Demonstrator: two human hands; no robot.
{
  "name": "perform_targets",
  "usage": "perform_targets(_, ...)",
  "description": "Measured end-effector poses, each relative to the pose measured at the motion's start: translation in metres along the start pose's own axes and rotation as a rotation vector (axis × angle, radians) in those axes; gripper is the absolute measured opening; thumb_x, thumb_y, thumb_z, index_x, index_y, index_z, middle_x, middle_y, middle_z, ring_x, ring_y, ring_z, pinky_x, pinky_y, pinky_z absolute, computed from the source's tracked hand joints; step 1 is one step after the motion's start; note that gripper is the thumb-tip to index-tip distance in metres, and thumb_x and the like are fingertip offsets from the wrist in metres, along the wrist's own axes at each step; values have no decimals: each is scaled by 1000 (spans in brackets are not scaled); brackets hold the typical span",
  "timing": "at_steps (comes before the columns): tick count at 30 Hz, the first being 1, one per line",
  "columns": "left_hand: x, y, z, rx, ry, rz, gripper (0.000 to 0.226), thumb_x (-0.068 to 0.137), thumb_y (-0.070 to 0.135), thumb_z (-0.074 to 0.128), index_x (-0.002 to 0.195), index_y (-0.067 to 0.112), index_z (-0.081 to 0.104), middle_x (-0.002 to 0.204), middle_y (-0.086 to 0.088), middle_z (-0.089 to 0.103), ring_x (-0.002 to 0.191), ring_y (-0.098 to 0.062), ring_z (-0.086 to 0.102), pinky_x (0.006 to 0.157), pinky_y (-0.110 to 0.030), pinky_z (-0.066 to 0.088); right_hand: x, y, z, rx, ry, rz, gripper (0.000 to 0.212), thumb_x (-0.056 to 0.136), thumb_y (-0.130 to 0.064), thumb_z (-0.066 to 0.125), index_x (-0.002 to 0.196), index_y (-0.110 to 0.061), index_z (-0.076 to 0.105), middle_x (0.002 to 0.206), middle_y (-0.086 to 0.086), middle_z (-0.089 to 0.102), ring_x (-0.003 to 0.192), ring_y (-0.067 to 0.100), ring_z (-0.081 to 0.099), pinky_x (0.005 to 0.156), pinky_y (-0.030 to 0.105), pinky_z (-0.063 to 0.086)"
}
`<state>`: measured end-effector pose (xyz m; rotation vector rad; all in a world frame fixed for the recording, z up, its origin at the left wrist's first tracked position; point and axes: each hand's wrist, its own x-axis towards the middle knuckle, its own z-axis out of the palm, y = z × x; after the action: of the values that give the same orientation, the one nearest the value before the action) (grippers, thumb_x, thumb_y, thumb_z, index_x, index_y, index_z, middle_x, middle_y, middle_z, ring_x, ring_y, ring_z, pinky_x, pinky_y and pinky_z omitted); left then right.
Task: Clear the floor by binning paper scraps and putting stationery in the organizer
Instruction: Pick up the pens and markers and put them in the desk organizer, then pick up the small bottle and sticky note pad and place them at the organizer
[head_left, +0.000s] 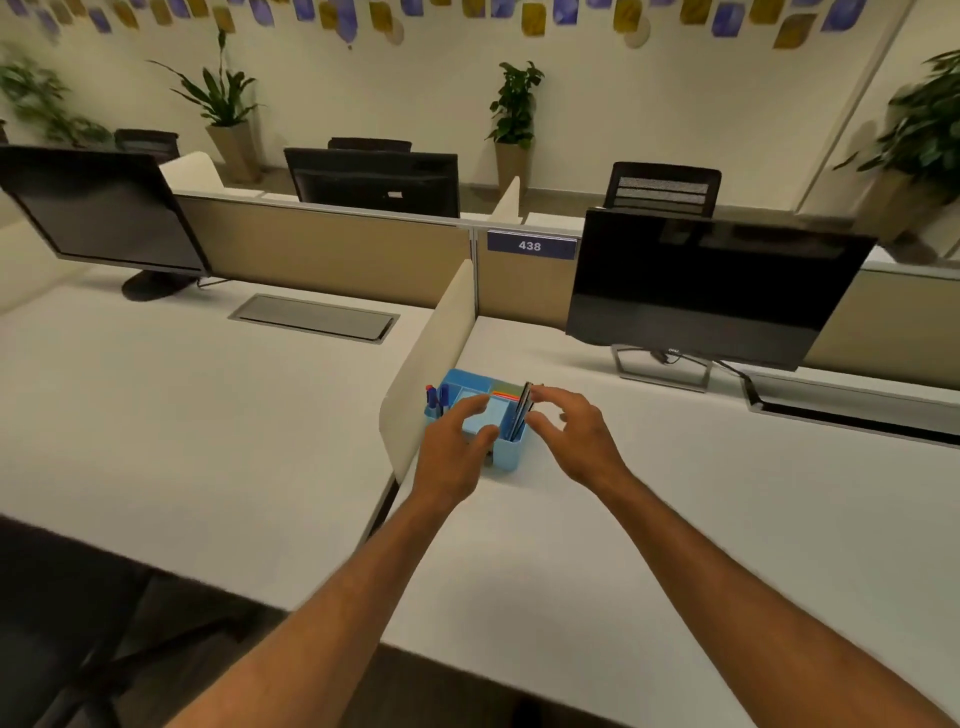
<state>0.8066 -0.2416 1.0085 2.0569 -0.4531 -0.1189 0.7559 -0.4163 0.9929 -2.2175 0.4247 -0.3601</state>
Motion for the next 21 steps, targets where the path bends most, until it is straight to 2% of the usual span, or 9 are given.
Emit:
perform_targets(2,-32,6,-15,13,1,36,45,95,21,68,138,17,58,140,-3,61,129,-17,54,95,-14,38,-32,-15,-3,-43,11,-45,44,95,-36,59,137,-25,53,144,2,52,130,18,47,97,22,39)
perform_targets(5,-80,7,-30,33,-32,83,50,95,22,68,142,18,54,146,-4,56,133,-17,49,93,-5,32,-86,-32,-10,-124,2,-104,46,96,-36,56,141,-24,50,150,4,46,138,20,40,105,27,31)
perform_targets(8,-124,2,-36,77,-38,110,52,96,28,67,145,20,51,150,-4,52,138,-20,45,98,-19,31,-138,-44,-17,-160,0,-99,50,97,-35,55,144,-23,45,154,5,40,144,21,32,113,35,27)
perform_targets(11,-171,-9,-33,73,-63,83,52,96,32,65,145,19,51,149,-3,54,138,-21,47,110,-29,35,-188,-47,-23,-178,-30,-98,51,97,-37,55,145,-24,44,155,3,38,145,21,30,113,32,24)
perform_targets(14,-217,-20,-29,91,-97,32,53,97,35,63,146,21,50,149,1,54,137,-18,49,111,-32,36,-233,-44,-30,-161,-43,-91,50,96,-39,56,143,-25,46,153,3,41,141,22,36,114,39,30)
perform_targets(17,-264,-25,-28,59,-86,-21,47,96,33,66,141,23,54,141,4,59,121,-14,60,101,-30,48,-277,-35,-35,-103,-65,-111,47,96,-39,56,140,-24,50,148,3,47,133,21,45,111,45,40)
perform_targets(19,-295,-28,-27,58,-68,-50,44,95,33,66,137,25,56,137,7,60,112,-8,61,97,-31,53,-305,-25,-38,-72,-92,-118,45,96,-41,54,138,-26,51,145,1,49,132,20,46,110,46,42)
perform_targets(21,-327,-35,-25,61,-50,-89,44,96,33,64,138,25,55,136,8,60,111,-6,59,97,-29,51,-332,-10,-39,-55,-123,-114,44,97,-45,50,138,-28,50,145,-2,49,133,18,44,111,43,39)
